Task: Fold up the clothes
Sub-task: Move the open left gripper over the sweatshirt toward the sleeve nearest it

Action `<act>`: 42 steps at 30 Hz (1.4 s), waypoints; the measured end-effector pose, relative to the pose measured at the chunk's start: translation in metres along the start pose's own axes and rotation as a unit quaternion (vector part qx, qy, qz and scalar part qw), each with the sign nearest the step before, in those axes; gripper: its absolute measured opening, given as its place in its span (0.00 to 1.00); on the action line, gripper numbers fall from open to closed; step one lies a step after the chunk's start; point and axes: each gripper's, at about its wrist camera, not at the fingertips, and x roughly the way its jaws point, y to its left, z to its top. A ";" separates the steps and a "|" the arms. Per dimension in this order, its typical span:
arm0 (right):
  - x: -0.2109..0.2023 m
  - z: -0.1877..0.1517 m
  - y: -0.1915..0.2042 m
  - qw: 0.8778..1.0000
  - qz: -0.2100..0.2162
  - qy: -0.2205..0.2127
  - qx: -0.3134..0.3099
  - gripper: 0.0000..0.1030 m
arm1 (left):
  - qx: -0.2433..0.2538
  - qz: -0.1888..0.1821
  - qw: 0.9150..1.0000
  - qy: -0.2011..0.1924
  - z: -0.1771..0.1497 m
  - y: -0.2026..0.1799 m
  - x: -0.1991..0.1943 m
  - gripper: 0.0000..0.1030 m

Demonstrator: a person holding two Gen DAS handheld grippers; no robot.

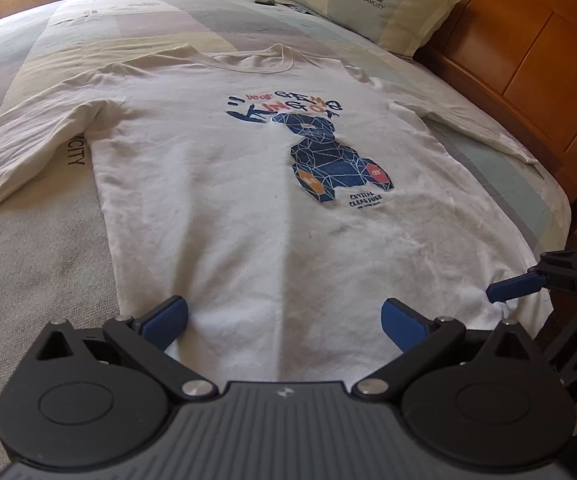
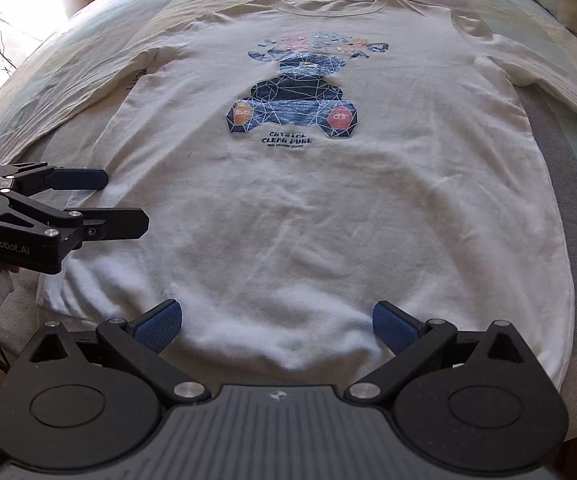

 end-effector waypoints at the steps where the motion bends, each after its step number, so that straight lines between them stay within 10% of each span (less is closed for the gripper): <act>1: -0.002 -0.004 0.001 1.000 0.004 0.006 -0.003 1.00 | 0.002 0.001 1.000 0.003 0.001 0.000 0.001 0.99; 11: -0.030 0.023 -0.042 0.994 -0.024 -0.081 0.065 1.00 | 0.036 0.029 0.999 0.025 0.004 -0.011 0.008 0.99; 16: -0.003 0.018 -0.082 0.993 -0.022 -0.055 0.100 1.00 | 0.028 0.057 0.998 0.028 0.005 -0.018 0.011 0.99; 29: -0.006 0.044 -0.080 0.990 0.008 -0.095 -0.102 1.00 | -0.032 0.106 0.994 -0.021 0.055 -0.043 0.035 0.99; 42: 0.018 0.038 -0.100 0.972 0.077 -0.086 -0.207 1.00 | -0.180 0.164 0.969 -0.039 0.047 -0.026 0.031 0.99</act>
